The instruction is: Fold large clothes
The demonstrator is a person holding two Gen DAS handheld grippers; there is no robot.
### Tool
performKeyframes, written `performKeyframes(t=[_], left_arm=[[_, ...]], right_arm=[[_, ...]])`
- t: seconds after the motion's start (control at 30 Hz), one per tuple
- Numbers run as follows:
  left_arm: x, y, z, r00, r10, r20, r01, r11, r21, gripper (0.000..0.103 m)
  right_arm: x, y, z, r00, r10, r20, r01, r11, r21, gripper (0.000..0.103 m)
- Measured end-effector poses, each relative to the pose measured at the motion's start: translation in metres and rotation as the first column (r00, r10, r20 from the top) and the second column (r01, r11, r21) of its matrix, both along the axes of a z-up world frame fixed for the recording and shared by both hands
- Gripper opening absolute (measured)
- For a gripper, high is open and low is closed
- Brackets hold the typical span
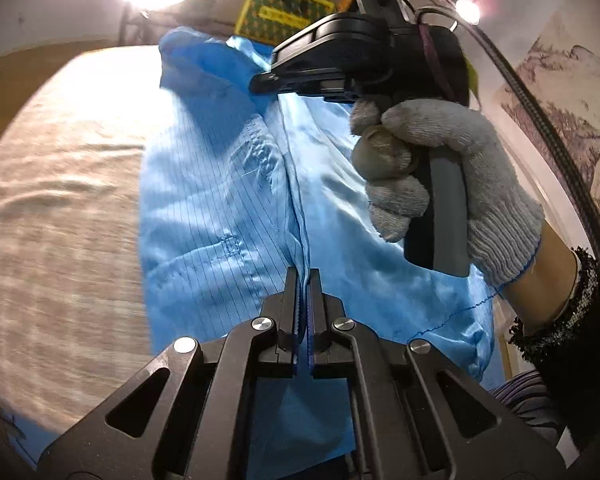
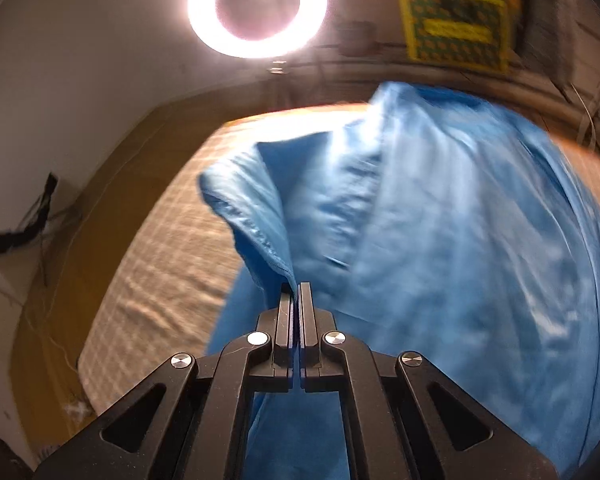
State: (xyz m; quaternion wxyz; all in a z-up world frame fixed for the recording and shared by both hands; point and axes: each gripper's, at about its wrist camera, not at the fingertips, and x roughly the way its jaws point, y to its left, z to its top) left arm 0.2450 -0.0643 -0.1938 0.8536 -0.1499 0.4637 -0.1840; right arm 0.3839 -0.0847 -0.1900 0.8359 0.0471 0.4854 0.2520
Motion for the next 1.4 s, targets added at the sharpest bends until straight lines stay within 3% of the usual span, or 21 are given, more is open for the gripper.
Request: performKeyframes(t=[0.2, 0.33, 0.47, 0.53, 0.63, 0.73, 0.83, 0.93, 1.03, 1.27, 1.4], left_arm=[[0.008, -0.045, -0.012, 0.998, -0.065, -0.025, 0.067, 0.993, 0.097, 0.0], [0.009, -0.039, -0.004, 0.998, -0.05, -0.026, 0.053, 0.99, 0.131, 0.0], [0.002, -0.011, 0.002, 0.999, -0.034, -0.013, 0.036, 0.978, 0.205, 0.002], [-0.006, 0.006, 0.006, 1.0, -0.029, 0.005, 0.027, 0.968, 0.249, 0.003], [-0.014, 0.028, 0.013, 0.999, -0.04, 0.026, 0.029, 0.948, 0.317, 0.003], [-0.02, 0.044, 0.023, 0.998, -0.061, 0.031, 0.043, 0.91, 0.412, 0.005], [-0.019, 0.072, 0.039, 0.997, -0.006, 0.074, -0.026, 0.9, 0.434, 0.005], [-0.01, 0.105, 0.076, 0.987, 0.094, 0.133, -0.139, 0.915, 0.379, 0.005], [0.004, 0.123, 0.118, 0.966, 0.136, 0.22, -0.212, 0.904, 0.372, 0.005], [0.03, 0.133, 0.226, 0.895, 0.162, 0.416, -0.328, 0.87, 0.367, 0.005], [0.038, 0.126, 0.268, 0.866, 0.155, 0.476, -0.342, 0.878, 0.336, 0.005]], right_arm=[[0.012, -0.054, -0.039, 0.982, -0.135, -0.129, 0.138, 0.99, 0.013, 0.0], [0.016, -0.072, -0.054, 0.963, -0.203, -0.179, 0.205, 0.979, -0.011, 0.0], [0.014, -0.079, -0.057, 0.958, -0.198, -0.205, 0.194, 0.98, -0.042, 0.006], [0.012, -0.082, -0.052, 0.959, -0.19, -0.212, 0.185, 0.982, -0.043, 0.012], [0.003, -0.086, -0.029, 0.976, -0.164, -0.141, 0.161, 0.986, -0.035, 0.015], [-0.01, -0.093, -0.001, 0.985, -0.159, -0.063, 0.158, 0.987, -0.031, 0.026], [-0.022, -0.107, 0.029, 0.987, -0.161, -0.017, 0.162, 0.986, 0.05, 0.026], [-0.039, -0.121, 0.059, 0.985, -0.17, 0.028, 0.165, 0.978, 0.128, 0.026], [-0.057, -0.132, 0.089, 0.981, -0.177, 0.082, 0.159, 0.97, 0.185, 0.026], [-0.093, -0.191, 0.145, 0.945, -0.276, 0.178, 0.199, 0.912, 0.358, 0.026], [-0.111, -0.221, 0.154, 0.925, -0.324, 0.196, 0.223, 0.885, 0.408, 0.026]])
